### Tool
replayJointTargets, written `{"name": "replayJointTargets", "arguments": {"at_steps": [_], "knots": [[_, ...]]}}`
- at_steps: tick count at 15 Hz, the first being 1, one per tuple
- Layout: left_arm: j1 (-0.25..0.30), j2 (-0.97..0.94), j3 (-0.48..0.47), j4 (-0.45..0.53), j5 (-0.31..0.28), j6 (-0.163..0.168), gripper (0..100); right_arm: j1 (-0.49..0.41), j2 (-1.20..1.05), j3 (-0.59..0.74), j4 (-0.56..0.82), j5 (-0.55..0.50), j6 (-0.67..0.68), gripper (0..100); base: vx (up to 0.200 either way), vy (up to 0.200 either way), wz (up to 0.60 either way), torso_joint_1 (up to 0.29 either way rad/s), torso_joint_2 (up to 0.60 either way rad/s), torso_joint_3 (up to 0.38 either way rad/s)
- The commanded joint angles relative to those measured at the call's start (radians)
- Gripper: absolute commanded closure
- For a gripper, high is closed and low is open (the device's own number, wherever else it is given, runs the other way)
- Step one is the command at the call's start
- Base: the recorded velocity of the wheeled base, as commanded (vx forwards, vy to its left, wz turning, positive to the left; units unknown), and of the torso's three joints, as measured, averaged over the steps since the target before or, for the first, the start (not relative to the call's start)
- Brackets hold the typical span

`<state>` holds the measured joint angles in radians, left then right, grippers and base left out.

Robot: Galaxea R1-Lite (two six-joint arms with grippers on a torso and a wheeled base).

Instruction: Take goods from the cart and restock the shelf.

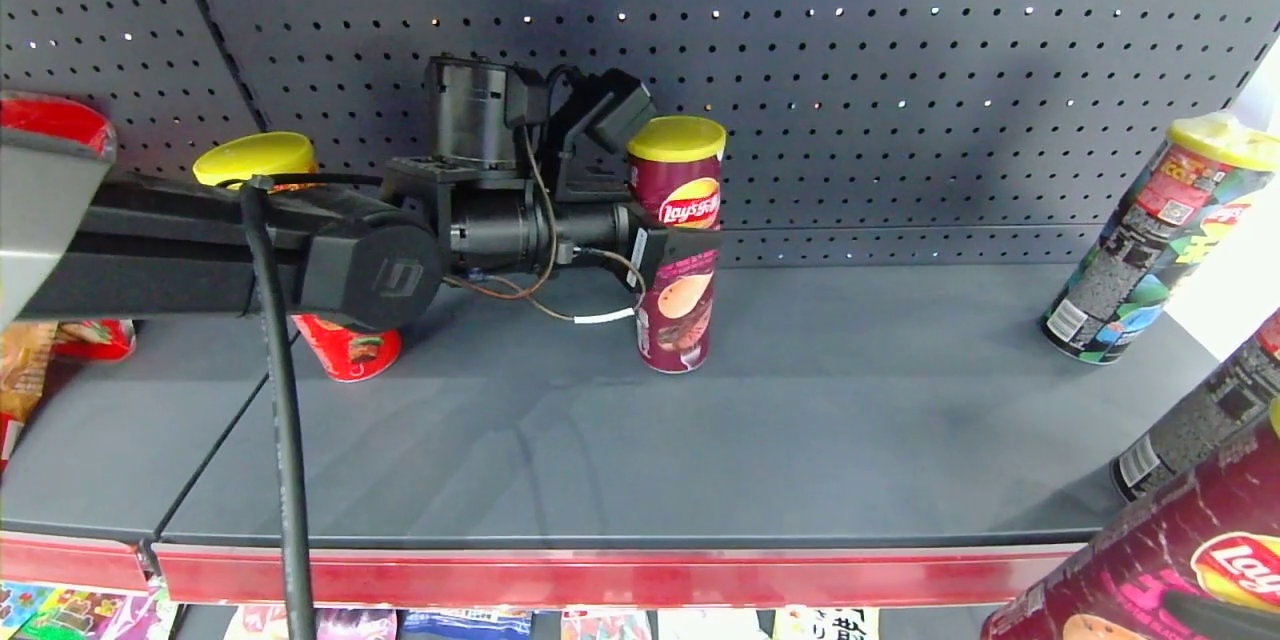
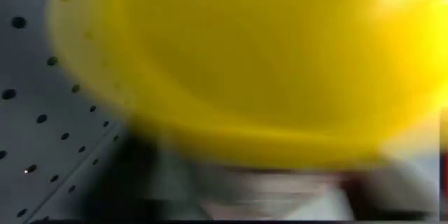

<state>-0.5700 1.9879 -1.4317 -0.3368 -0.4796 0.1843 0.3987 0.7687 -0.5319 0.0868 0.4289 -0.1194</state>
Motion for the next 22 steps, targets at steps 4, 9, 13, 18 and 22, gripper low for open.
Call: {"name": "replayJointTargets", "arguments": {"at_steps": [4,9,13,18,22], "knots": [[-0.007,-0.027,0.02,-0.001,-0.011,-0.017,100,0.0,0.003,0.003,0.001,0.002,0.0,100,0.0,0.0,0.0,0.0,0.0,0.0],[-0.033,-0.136,0.103,-0.001,-0.123,-0.078,100,0.002,0.009,-0.005,-0.001,0.004,0.0,100,0.0,0.0,0.0,0.0,0.0,0.0],[-0.085,-0.253,0.303,-0.004,-0.202,-0.058,100,0.003,0.009,-0.011,-0.001,0.005,0.0,100,0.0,0.0,0.0,0.0,0.0,0.0],[-0.067,-0.253,0.343,-0.004,-0.226,0.052,100,0.003,0.009,-0.013,-0.001,0.005,0.0,100,0.0,0.0,0.0,0.0,0.0,0.0],[-0.068,-0.261,0.366,-0.004,-0.263,0.058,100,0.003,0.006,-0.014,-0.001,0.005,0.0,100,0.0,0.0,0.0,0.0,0.0,0.0]]}}
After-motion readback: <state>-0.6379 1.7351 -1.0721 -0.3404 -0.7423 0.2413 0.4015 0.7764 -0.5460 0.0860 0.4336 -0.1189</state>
